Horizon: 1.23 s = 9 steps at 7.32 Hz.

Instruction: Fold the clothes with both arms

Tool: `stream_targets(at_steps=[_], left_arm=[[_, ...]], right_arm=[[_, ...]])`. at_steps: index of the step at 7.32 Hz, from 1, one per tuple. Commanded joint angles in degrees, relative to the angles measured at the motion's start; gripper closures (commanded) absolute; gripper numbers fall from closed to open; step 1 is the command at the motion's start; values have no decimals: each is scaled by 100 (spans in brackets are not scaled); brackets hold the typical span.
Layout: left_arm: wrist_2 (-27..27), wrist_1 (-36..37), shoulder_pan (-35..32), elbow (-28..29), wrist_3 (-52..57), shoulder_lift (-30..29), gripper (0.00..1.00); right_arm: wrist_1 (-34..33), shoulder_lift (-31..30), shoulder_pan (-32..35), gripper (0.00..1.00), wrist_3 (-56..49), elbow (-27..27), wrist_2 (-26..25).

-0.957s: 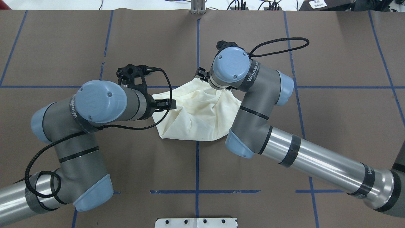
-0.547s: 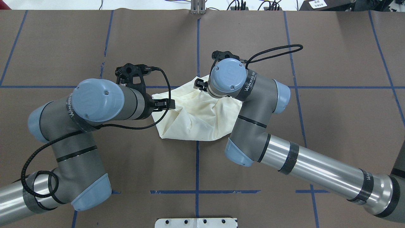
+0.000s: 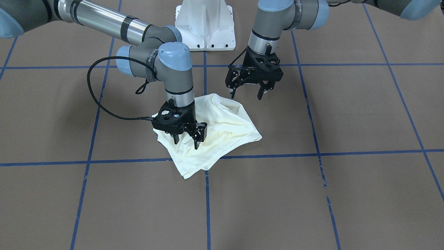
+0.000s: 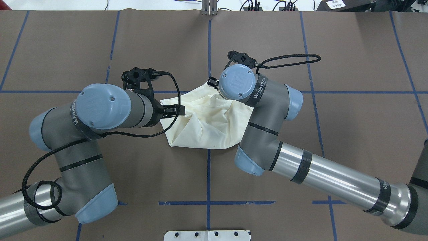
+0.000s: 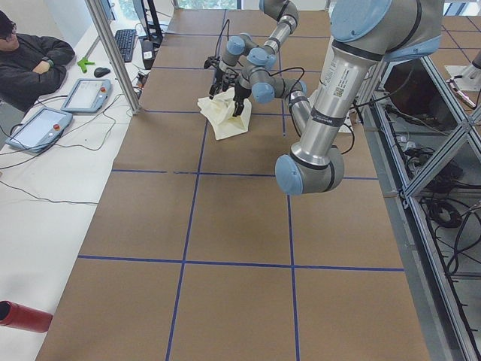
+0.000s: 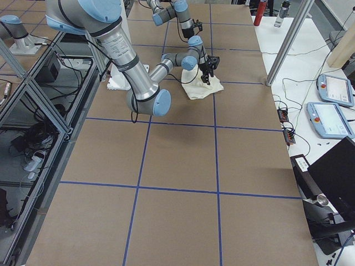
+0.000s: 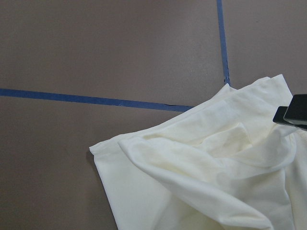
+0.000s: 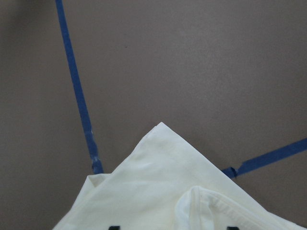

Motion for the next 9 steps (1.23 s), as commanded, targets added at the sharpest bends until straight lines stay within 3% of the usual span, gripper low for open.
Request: stream_targets(at_steps=[1,2,3,4,6,9], left_arm=[[0,0,12,0,-1,9,0],[0,0,12,0,-1,1,0],[0,0,12,0,-1,1,0],[0,0,3,0,7,1,0],[0,9,-6,-44,-1,1,0],[-9,9,-6,-70,-19,1,0]], right_arm=[[-1,76,-9,50,120,-162,-112],[-1,67,-27,52,120,-162,-112],[-1,67,-27,66,129,-162,-112],[-1,67,-27,98,147,-162,-112],[-9,76,-18,100,348,-223,-112],[-9,620,192,100,472,-1117,-121]])
